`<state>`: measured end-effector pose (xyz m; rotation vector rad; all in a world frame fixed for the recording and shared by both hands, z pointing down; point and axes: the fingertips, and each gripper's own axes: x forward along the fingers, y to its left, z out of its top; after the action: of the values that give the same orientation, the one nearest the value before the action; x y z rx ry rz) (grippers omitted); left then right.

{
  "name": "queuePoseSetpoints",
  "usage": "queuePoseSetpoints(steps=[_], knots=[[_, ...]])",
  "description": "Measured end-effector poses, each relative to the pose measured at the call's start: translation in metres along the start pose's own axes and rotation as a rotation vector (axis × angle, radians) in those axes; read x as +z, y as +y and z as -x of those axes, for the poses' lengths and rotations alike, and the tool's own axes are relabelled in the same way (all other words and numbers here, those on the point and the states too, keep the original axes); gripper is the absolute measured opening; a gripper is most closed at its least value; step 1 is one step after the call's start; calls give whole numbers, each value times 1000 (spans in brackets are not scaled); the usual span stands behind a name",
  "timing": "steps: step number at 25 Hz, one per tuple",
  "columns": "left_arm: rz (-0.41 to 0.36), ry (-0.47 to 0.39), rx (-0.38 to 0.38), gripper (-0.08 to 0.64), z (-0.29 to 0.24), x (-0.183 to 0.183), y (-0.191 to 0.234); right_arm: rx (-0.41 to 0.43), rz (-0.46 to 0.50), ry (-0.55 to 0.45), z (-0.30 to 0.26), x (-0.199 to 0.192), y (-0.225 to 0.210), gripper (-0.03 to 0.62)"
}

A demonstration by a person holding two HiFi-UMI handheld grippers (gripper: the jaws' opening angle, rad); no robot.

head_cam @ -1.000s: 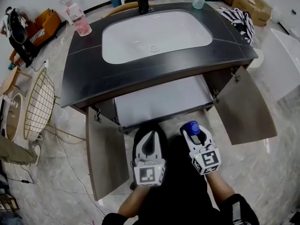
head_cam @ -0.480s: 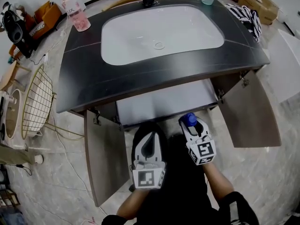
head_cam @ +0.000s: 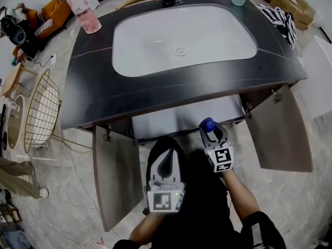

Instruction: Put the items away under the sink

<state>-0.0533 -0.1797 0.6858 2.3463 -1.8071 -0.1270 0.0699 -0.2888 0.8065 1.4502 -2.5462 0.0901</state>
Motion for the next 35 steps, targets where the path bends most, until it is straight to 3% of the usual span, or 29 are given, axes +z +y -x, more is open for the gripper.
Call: queuePoseSetpoints(steps=[13,18,22,27,30,33,35], knots=[[-8,-3,8,15,-11,2,1,26,40,35,-57,-51,-10,161],[-82,12,-7,15,-10,-4,4,23,32,61,-73,-73,-14,161],[-16,10,10,15,-12,-3,3,18,34,80,-85,-90,-17,161],[-12,15,17,15,-13,-4,5,4,24,93,-93,-102,-24,161],[-65,20,7,15,-13,-7,8,0,17,96,-98,-105,-28,161],[-28,14,21,15,-16,-3,8,-2,13,103,-104,-110,-31,161],[-44,14,18,15,-17,-4,9,-3,9,107,-107,-115,-32,161]])
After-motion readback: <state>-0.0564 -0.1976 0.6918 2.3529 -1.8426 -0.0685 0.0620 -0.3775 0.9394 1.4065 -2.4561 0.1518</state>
